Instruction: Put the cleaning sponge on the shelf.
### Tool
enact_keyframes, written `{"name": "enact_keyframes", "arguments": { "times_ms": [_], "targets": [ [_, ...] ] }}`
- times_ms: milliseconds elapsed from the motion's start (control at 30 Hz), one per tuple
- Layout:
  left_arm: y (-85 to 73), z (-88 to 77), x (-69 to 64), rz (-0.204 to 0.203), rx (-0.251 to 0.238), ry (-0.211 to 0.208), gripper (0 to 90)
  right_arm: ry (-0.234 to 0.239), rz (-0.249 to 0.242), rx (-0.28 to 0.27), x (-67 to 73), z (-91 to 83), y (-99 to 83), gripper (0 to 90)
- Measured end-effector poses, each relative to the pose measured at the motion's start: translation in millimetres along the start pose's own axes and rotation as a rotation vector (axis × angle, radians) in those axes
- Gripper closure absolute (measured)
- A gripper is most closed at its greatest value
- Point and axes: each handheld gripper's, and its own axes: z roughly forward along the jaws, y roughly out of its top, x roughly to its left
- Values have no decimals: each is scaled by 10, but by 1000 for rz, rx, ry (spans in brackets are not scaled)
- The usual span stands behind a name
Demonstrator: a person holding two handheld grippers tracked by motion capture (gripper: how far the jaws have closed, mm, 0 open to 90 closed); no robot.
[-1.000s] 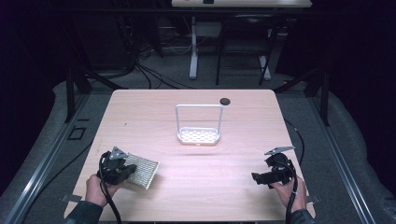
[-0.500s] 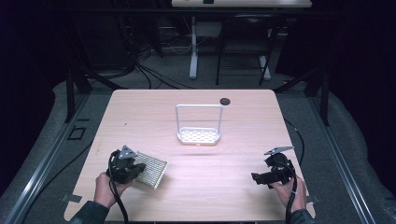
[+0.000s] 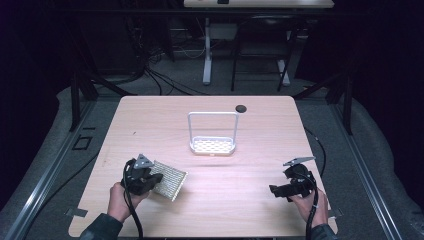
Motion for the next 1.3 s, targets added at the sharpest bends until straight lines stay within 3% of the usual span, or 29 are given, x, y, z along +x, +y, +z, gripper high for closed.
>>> {"name": "enact_keyframes", "arguments": {
  "times_ms": [667,1200,1300],
  "targets": [
    [456,212,-284,50,-42,-47,895,-4,-1,-20,16,-57,14,57],
    [717,483,-392,0,-63,-59,895,7,6,-22,17,-63,8,59],
    [778,513,-420,-15,-65,-42,895,6,0,-27,19,-67,14,59]
  ]
}}
